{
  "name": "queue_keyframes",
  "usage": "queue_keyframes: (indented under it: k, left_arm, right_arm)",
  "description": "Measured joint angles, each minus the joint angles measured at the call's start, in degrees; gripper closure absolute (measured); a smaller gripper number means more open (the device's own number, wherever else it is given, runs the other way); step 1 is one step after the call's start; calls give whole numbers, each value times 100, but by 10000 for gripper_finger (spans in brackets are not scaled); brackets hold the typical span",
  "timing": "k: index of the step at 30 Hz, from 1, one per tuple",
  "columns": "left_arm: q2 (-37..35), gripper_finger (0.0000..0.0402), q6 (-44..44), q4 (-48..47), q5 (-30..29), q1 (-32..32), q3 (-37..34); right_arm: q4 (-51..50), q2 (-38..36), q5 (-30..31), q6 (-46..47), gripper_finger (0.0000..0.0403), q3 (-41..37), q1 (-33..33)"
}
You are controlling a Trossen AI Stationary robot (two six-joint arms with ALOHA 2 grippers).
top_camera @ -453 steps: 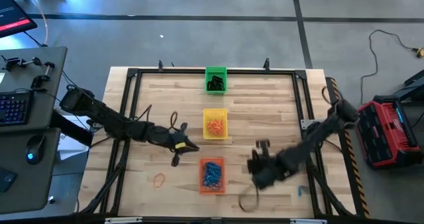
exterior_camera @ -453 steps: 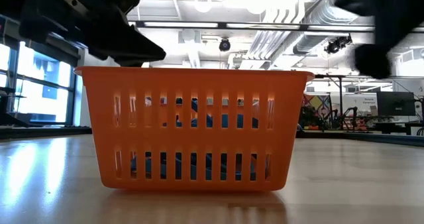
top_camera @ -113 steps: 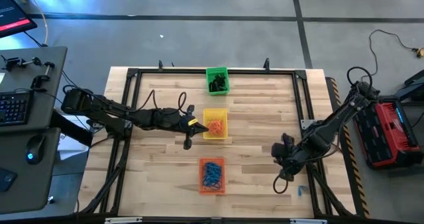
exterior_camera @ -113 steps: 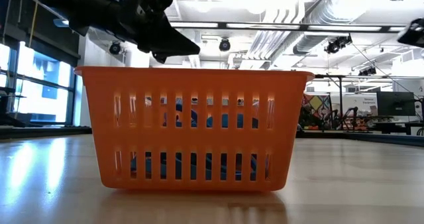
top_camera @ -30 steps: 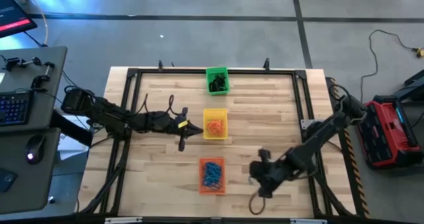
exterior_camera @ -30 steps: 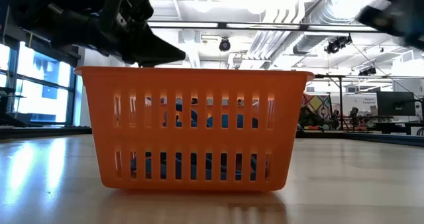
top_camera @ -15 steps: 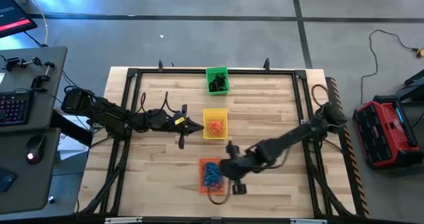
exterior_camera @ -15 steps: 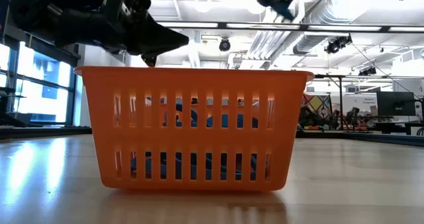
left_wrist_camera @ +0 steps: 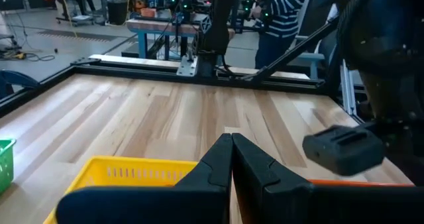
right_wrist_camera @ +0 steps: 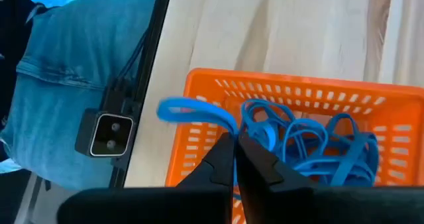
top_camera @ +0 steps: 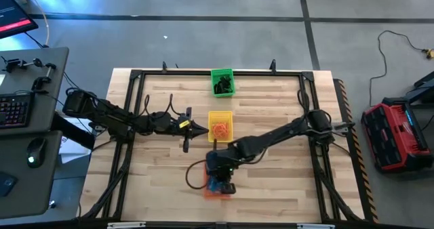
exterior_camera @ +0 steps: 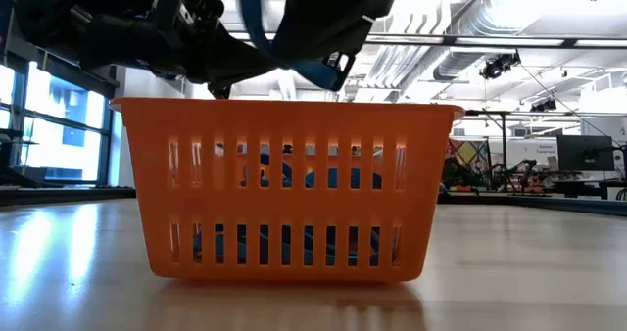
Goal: Sort rubber bands into baskets
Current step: Put the orange rubber band into the yellow bin, then return to Home Position
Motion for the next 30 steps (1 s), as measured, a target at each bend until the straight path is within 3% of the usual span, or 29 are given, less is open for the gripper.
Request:
queue_keyframes:
  k: [11, 24, 27, 30]
  left_arm:
    - [0, 401, -7, 15, 59, 0, 0]
    - [0, 401, 123, 12, 58, 0, 0]
    - [0, 401, 192, 61, 100, -2, 0]
    - [0, 401, 197, 72, 299, 7, 2]
  right_arm:
    - [3, 14, -183, 105, 399, 2, -127]
    - [-76, 13, -204, 208, 317, 2, -125]
    - [-371, -75, -165, 8, 325, 0, -125]
    - [-743, -233, 487, -408, 362, 0, -89]
